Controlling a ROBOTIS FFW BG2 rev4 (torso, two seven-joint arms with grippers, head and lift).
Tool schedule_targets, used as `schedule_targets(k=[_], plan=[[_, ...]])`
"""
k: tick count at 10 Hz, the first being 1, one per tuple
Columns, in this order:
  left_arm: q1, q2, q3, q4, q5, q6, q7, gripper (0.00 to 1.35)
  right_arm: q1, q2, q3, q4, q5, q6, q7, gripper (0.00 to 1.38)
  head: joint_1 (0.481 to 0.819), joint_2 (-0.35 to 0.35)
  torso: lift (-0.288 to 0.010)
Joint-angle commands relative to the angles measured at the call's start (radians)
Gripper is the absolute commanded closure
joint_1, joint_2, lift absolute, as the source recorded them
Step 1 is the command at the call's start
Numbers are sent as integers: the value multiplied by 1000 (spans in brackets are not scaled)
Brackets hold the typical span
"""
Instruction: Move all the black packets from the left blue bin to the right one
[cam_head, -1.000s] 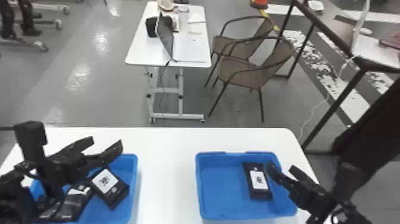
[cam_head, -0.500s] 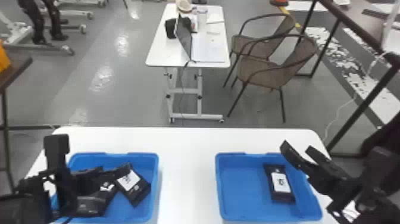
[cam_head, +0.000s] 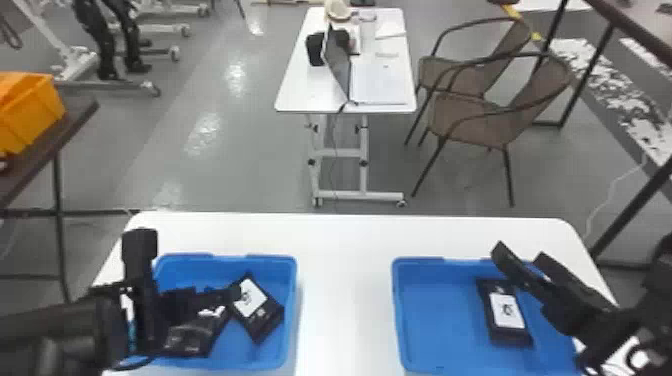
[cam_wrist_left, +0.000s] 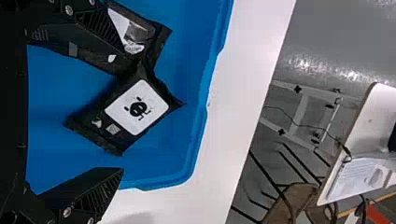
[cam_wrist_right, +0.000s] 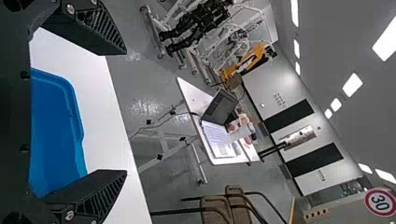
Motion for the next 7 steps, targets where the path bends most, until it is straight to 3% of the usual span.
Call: schedule_targets(k=[1, 4, 7], plan=[[-53, 22, -39, 110, -12, -35, 1, 137, -2, 1, 10, 10, -15, 0, 0, 108, 695, 40, 0], [-169, 74, -114, 294, -19, -70, 1, 137, -5, 1, 26, 30, -37, 2, 0, 110, 695, 50, 0], [-258, 79, -165, 466, -26, -91, 1, 137, -4, 1, 26, 35, -47, 2, 0, 110, 695, 46, 0]])
